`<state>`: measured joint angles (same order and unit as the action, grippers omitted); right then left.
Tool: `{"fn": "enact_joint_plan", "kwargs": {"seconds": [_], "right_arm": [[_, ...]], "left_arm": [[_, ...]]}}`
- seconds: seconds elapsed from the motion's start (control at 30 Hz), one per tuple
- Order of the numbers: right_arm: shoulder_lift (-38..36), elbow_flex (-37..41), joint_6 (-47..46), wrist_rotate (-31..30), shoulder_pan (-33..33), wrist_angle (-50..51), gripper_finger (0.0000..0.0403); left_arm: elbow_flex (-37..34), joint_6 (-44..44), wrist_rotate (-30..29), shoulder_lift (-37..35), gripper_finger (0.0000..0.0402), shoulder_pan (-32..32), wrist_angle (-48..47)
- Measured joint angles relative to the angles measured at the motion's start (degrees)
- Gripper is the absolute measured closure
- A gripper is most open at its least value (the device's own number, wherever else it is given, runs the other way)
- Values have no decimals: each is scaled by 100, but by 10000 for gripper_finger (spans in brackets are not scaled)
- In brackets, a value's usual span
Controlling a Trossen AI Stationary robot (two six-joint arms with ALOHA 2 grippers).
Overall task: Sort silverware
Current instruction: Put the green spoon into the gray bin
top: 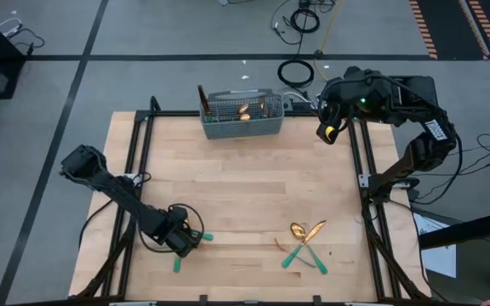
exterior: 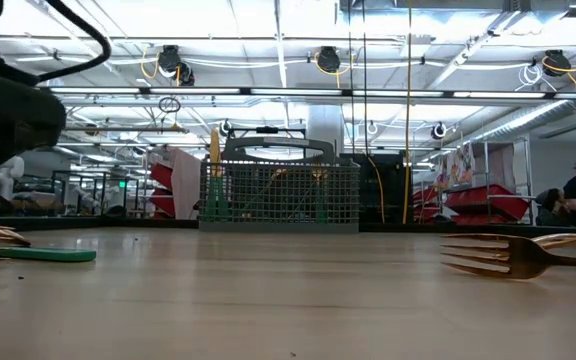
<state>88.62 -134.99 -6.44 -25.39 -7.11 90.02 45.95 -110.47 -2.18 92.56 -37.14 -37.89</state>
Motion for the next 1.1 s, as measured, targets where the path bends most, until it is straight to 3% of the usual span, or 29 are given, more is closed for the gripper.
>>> {"fn": "enact_joint_plan", "kwargs": {"seconds": [0.1, 0.23, 0.3, 0.57, 0.87, 1.1], "right_arm": [[0, -1, -25, 0, 0, 0, 229], [0, -1, -88, 0, 0, 0, 229], [0, -1, -88, -1, 9, 0, 229], [0, -1, -26, -2, 11, 0, 229], [0, -1, -26, 16, 11, 0, 229], [0, 0, -40, 22, 11, 0, 229]], "left_arm": [[33, -5, 67, 139, 261, 37, -97], [15, -27, 106, 113, 356, 74, -184], [28, -49, 104, 87, 384, 78, -190], [450, -169, -180, 126, 393, 93, -442], [1030, -634, -1822, 58, 397, 248, -1688], [1078, -907, -3433, 50, 398, 499, -1887]]}}
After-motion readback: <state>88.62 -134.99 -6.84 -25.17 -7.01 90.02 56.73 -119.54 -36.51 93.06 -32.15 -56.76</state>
